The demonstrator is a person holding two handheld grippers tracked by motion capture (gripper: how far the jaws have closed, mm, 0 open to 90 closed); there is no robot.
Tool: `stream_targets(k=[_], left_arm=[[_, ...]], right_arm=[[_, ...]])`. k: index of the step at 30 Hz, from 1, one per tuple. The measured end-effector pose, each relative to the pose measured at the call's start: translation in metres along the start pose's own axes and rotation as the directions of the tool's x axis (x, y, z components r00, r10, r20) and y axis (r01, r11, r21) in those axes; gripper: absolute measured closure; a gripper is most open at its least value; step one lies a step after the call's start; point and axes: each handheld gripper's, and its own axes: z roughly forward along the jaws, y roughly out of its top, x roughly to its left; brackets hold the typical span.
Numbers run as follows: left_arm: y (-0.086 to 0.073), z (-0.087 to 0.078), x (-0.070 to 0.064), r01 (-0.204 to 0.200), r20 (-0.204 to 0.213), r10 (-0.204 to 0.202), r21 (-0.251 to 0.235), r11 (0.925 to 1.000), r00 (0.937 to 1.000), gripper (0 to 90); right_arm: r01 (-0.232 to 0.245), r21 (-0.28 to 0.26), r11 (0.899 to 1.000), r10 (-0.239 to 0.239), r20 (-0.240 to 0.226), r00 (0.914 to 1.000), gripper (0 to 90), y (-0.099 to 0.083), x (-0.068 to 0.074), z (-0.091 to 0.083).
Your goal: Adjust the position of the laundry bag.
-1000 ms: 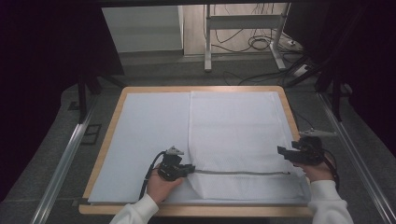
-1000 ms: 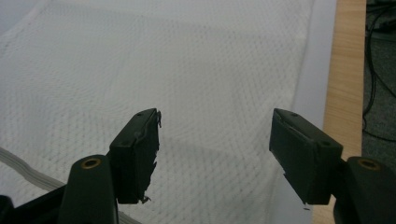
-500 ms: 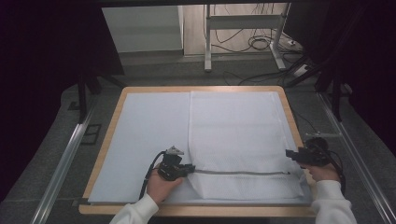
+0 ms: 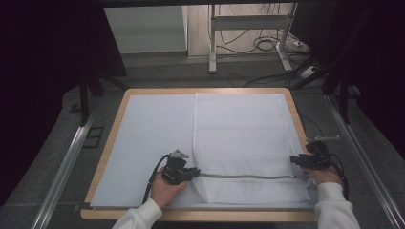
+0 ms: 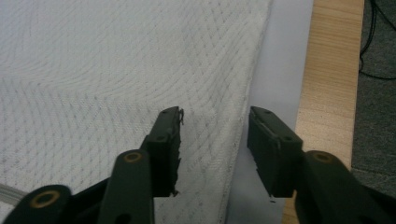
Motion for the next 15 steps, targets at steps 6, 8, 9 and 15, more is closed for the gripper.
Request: stream_targets(k=[6, 8, 9, 15], left_arm=[[0.0004, -0.0004, 0.0003, 0.005, 0.006, -0.005, -0.001, 1.0000, 1.0000, 84.3], [0.0005, -0.0002, 0.0004, 0.006, 0.006, -0.006, 0.000, 1.0000, 1.0000, 84.4], [0.0005, -0.0001, 0.0005, 0.006, 0.006, -0.006, 0.000, 1.0000, 1.0000, 84.4], [0.0006, -0.0005, 0.0007, 0.002, 0.003, -0.002, 0.000, 1.0000, 1.0000, 84.4]], right_arm=[[0.012, 0.031, 0.999, -0.011, -0.028, 0.9995, 81.7, 0.0001, 0.0016, 0.0028], [0.019, 0.039, 0.999, -0.018, -0.026, 0.9995, 85.9, 0.0003, 0.0016, 0.0034], [0.022, 0.039, 0.999, -0.021, -0.026, 0.9995, 86.8, 0.0003, 0.0014, 0.0033], [0.022, 0.028, 0.999, -0.021, -0.029, 0.9994, 87.0, 0.0000, 0.0007, 0.0031]])
